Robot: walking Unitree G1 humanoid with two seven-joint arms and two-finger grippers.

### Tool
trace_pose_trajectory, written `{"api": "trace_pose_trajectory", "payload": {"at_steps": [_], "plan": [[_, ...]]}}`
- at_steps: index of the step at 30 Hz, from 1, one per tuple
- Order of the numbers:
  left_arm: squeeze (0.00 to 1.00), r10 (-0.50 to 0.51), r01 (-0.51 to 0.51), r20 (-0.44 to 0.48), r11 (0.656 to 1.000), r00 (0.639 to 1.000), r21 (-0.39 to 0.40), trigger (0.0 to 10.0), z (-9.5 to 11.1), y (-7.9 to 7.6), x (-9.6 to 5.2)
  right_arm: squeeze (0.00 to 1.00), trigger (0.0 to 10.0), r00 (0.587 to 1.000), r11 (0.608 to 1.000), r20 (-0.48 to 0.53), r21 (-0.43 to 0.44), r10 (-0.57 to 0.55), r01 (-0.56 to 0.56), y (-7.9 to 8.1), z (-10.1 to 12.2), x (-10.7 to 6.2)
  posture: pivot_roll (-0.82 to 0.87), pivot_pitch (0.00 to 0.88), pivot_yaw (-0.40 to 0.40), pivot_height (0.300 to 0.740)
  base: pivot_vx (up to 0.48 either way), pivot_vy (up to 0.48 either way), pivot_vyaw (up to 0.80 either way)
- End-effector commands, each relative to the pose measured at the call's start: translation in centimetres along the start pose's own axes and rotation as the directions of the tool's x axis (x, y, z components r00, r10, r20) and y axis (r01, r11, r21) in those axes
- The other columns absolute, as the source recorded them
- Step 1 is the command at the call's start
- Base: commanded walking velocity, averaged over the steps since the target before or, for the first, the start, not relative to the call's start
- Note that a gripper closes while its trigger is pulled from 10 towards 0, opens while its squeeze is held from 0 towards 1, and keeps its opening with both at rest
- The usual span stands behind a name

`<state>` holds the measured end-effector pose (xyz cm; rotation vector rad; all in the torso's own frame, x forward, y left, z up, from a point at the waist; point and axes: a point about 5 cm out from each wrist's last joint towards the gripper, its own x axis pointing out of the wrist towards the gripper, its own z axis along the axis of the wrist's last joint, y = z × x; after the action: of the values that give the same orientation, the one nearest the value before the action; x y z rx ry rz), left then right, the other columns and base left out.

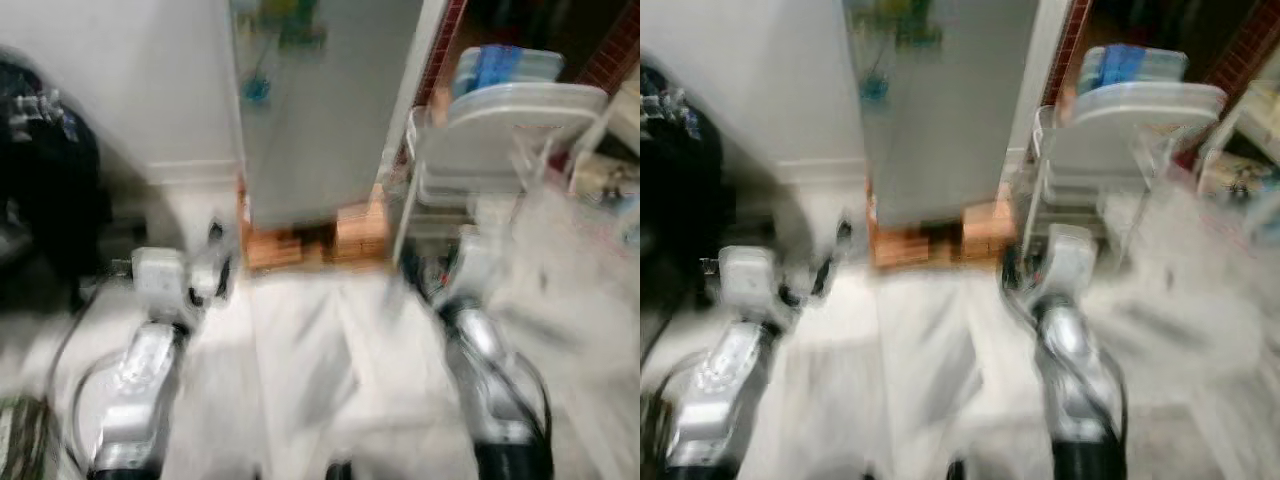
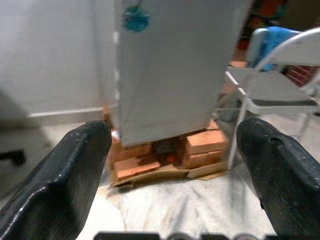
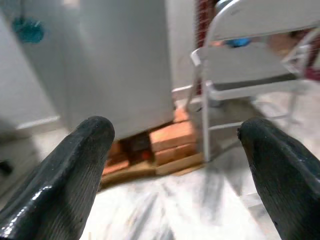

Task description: Restocking fridge

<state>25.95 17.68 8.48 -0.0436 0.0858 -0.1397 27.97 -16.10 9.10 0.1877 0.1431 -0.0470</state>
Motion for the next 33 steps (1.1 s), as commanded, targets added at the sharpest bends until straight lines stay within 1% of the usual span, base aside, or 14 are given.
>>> {"api": "trace_pose_trajectory", "payload": {"at_steps": [1, 6, 8, 10, 12, 16, 18, 19, 21, 24, 27, 30, 33], "plan": [[0.00, 0.020, -0.021, 0.004, 0.999, 1.000, 0.028, 10.0, 0.2, 0.7, -0.1, 0.00, 10.0, 1.000, 1.000, 0.013, 0.002, 0.017, -0.017, 0.7, 0.3, 0.2, -0.01, 0.061, -0.046, 0.740, 0.326, 0.352, -0.80], [0.00, 0.040, -0.040, -0.032, 0.999, 0.999, -0.006, 10.0, -0.7, 0.6, -0.3, 0.00, 10.0, 1.000, 0.999, 0.030, -0.034, 0.002, -0.001, 0.5, 0.5, 0.3, -0.01, 0.051, -0.036, 0.740, 0.324, 0.354, -0.74], [0.00, 0.035, -0.036, -0.034, 0.999, 0.999, -0.004, 10.0, -0.8, 0.5, -0.3, 0.00, 10.0, 1.000, 0.999, 0.031, -0.035, 0.003, -0.002, 0.5, 0.5, 0.3, -0.01, 0.051, -0.036, 0.740, 0.326, 0.352, -0.52], [0.00, 0.010, -0.009, -0.031, 1.000, 0.999, 0.028, 10.0, -0.9, 0.3, -0.4, 0.00, 10.0, 0.999, 0.999, 0.034, -0.043, 0.002, 0.000, 0.4, 0.5, 0.4, -0.01, 0.047, -0.032, 0.740, 0.326, 0.352, 0.00], [0.00, 0.000, 0.001, -0.028, 0.999, 1.000, 0.035, 10.0, -0.9, 0.2, -0.4, 0.00, 10.0, 0.999, 0.999, 0.034, -0.044, -0.001, 0.003, 0.4, 0.5, 0.4, -0.01, 0.045, -0.028, 0.740, 0.324, 0.352, 0.00], [0.00, 0.010, -0.009, -0.031, 0.999, 0.999, 0.034, 10.0, -0.8, 0.6, -0.2, 0.00, 10.0, 0.999, 0.999, 0.038, -0.052, -0.006, 0.008, 0.4, 0.5, 0.5, -0.02, 0.043, -0.019, 0.740, 0.322, 0.355, 0.00], [0.00, 0.030, -0.028, -0.034, 0.999, 0.999, 0.039, 10.0, -0.9, 1.0, -0.1, 0.00, 10.0, 0.999, 0.998, 0.042, -0.058, -0.008, 0.010, 0.3, 0.5, 0.5, -0.02, 0.041, -0.019, 0.740, 0.322, 0.354, 0.00], [0.00, 0.062, -0.061, -0.040, 0.997, 0.997, 0.038, 10.0, -1.1, 1.5, -0.2, 0.00, 10.0, 0.999, 0.997, 0.051, -0.079, -0.011, 0.015, 0.1, 0.6, 0.4, -0.02, 0.040, -0.022, 0.740, 0.311, 0.364, 0.00], [0.00, 0.077, -0.075, -0.043, 0.996, 0.996, 0.039, 10.0, -1.2, 1.7, -0.2, 0.00, 10.0, 0.998, 0.996, 0.055, -0.091, -0.012, 0.016, -0.1, 0.7, 0.4, -0.02, 0.040, -0.022, 0.740, 0.311, 0.364, 0.00], [0.00, 0.099, -0.096, -0.054, 0.994, 0.994, 0.046, 10.0, -1.6, 2.2, -0.9, 0.00, 10.0, 0.999, 0.994, 0.038, -0.110, -0.025, 0.029, -0.9, 0.4, 0.3, -0.02, 0.040, -0.028, 0.740, 0.276, 0.393, 0.00], [0.00, 0.108, -0.103, -0.073, 0.992, 0.991, 0.069, 10.0, -2.3, 2.4, -1.8, 0.00, 10.0, 0.999, 0.993, 0.019, -0.111, -0.030, 0.032, -1.5, -0.1, -0.1, -0.01, 0.042, -0.033, 0.740, 0.271, 0.396, -0.80], [0.00, 0.115, -0.109, -0.079, 0.992, 0.990, 0.069, 10.0, -2.6, 2.5, -2.1, 0.00, 10.0, 0.999, 0.991, 0.018, -0.128, -0.030, 0.032, -1.6, -0.2, -0.1, -0.01, 0.044, -0.035, 0.740, 0.268, 0.399, -0.80], [0.00, 0.122, -0.117, -0.080, 0.991, 0.989, 0.068, 10.0, -2.7, 2.4, -2.1, 0.00, 10.0, 1.000, 0.990, 0.017, -0.139, -0.025, 0.027, -1.8, -0.2, -0.2, -0.01, 0.045, -0.045, 0.740, 0.254, 0.407, -0.79]]}}
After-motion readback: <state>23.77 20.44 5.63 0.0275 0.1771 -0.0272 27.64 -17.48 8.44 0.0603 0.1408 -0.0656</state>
